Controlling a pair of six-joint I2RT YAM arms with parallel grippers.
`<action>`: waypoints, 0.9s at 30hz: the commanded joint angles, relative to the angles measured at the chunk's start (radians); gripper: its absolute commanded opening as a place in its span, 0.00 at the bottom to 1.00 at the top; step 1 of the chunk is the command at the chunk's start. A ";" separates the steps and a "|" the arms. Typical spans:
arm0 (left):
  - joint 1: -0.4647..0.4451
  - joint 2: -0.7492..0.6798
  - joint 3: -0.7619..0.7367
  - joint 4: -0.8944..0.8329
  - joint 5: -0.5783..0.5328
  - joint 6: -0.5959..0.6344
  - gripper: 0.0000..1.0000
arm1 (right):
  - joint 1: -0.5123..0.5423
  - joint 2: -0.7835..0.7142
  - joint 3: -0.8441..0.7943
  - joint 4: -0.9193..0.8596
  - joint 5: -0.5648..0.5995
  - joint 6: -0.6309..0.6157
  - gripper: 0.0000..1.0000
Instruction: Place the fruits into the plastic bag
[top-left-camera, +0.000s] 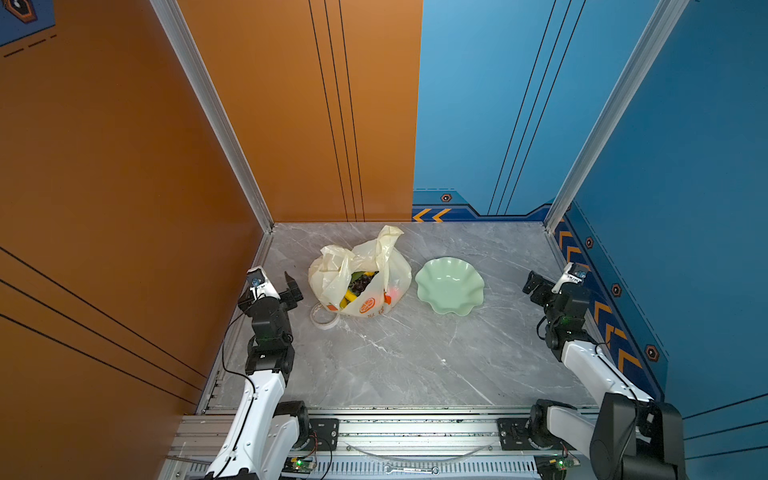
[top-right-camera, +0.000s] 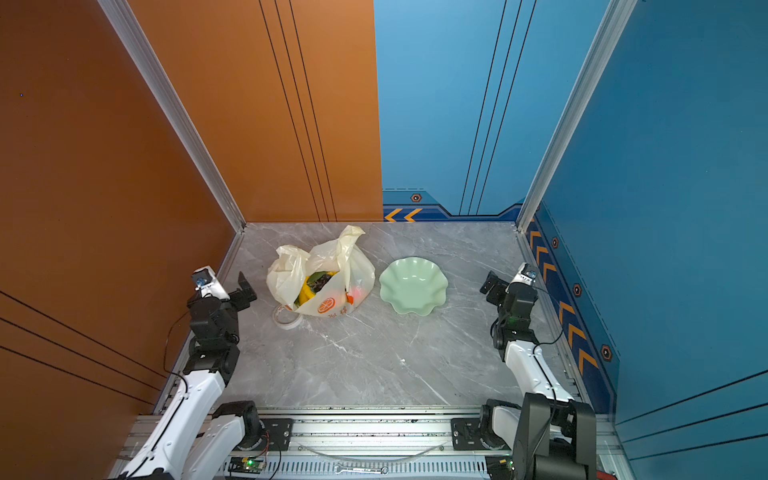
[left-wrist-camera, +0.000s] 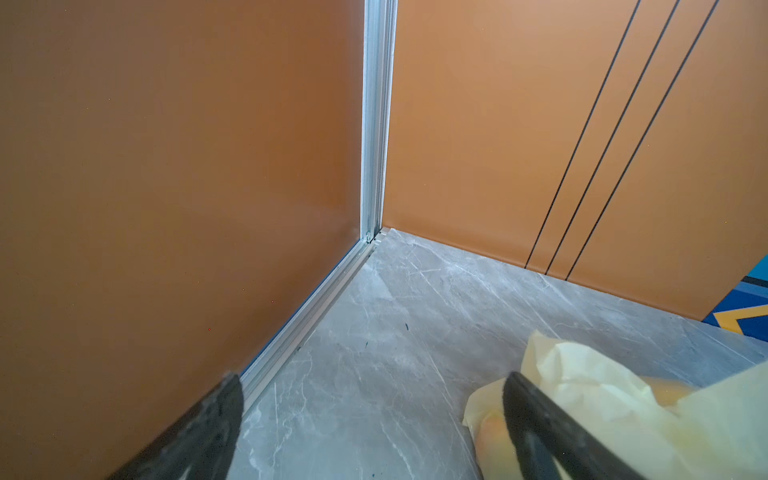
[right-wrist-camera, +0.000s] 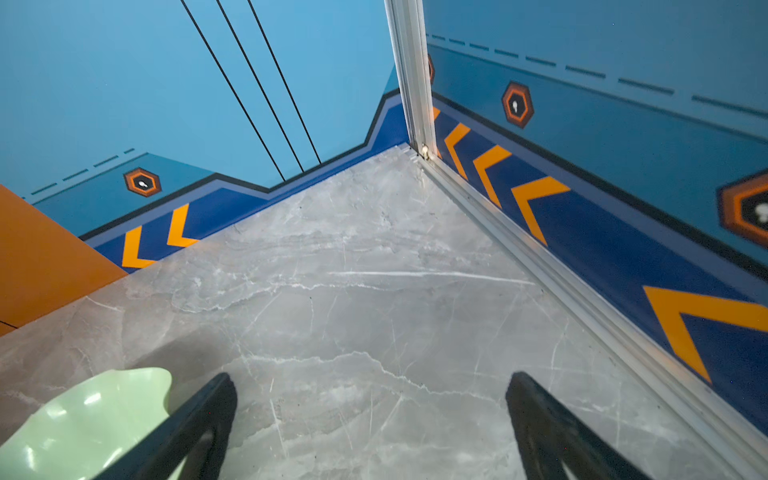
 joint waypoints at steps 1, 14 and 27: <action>0.008 -0.012 -0.036 0.008 -0.007 -0.042 0.98 | -0.004 0.038 -0.046 0.108 -0.003 0.021 1.00; 0.006 -0.007 -0.110 0.014 0.043 -0.032 0.98 | 0.017 0.205 -0.071 0.269 -0.032 -0.015 1.00; -0.014 0.129 -0.162 0.157 0.055 -0.031 0.98 | 0.028 0.255 -0.071 0.320 -0.062 -0.044 1.00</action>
